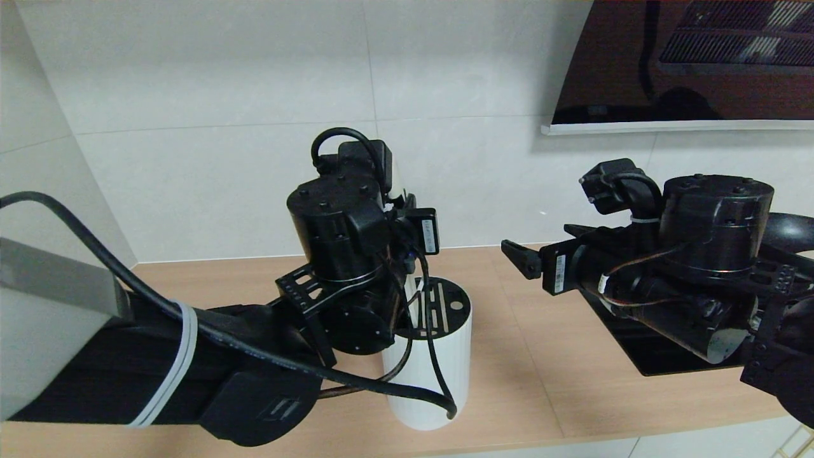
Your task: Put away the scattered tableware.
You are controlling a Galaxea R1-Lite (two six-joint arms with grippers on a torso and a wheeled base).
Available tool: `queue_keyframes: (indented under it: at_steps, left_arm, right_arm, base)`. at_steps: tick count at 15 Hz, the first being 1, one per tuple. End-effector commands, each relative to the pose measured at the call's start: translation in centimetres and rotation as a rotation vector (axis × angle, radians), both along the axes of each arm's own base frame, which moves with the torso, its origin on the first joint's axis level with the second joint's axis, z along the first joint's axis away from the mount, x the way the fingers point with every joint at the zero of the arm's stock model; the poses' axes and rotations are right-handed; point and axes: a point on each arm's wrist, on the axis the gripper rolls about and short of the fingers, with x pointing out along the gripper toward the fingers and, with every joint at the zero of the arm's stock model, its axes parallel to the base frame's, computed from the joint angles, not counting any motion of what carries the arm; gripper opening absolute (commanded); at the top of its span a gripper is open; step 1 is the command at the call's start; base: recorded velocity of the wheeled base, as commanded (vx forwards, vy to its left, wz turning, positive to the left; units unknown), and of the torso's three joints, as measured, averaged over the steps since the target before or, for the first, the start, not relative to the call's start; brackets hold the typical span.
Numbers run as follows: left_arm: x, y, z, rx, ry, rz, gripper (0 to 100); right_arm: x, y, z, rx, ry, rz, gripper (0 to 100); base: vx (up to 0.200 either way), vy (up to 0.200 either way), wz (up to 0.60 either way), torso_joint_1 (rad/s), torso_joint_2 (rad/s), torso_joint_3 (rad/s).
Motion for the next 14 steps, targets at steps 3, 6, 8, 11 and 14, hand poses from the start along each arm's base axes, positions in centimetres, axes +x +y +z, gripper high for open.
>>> queue_keyframes:
  at_steps: [3,6,8,11,14]
  left_arm:
    - [0.3,-0.6,-1.8,0.034,0.035,-0.004,0]
    - [0.6,-1.0,-3.2,0.064,0.065,-0.004,0]
    - [0.6,-1.0,-4.3,0.090,0.090,-0.006,0]
    - [0.8,-1.1,-5.6,0.118,0.118,-0.006,0]
    - [0.8,-1.2,-6.6,0.144,0.141,-0.006,0]
  right_arm:
    - [0.0,0.0,-0.1,-0.001,0.001,0.000,100]
    - [0.1,0.1,-0.2,-0.003,0.005,0.000,100]
    - [0.2,0.2,-0.4,-0.006,0.009,0.000,100]
    - [0.3,0.2,-0.5,-0.009,0.012,0.000,100]
    - [0.3,0.2,-0.5,-0.009,0.012,0.000,100]
  base:
    - [0.000,0.000,0.00,0.000,0.00,0.000]
    - [0.000,0.000,0.00,0.000,0.00,0.000]
    - [0.000,0.000,0.00,0.000,0.00,0.000]
    - [0.000,0.000,0.00,0.000,0.00,0.000]
    - [0.000,0.000,0.00,0.000,0.00,0.000]
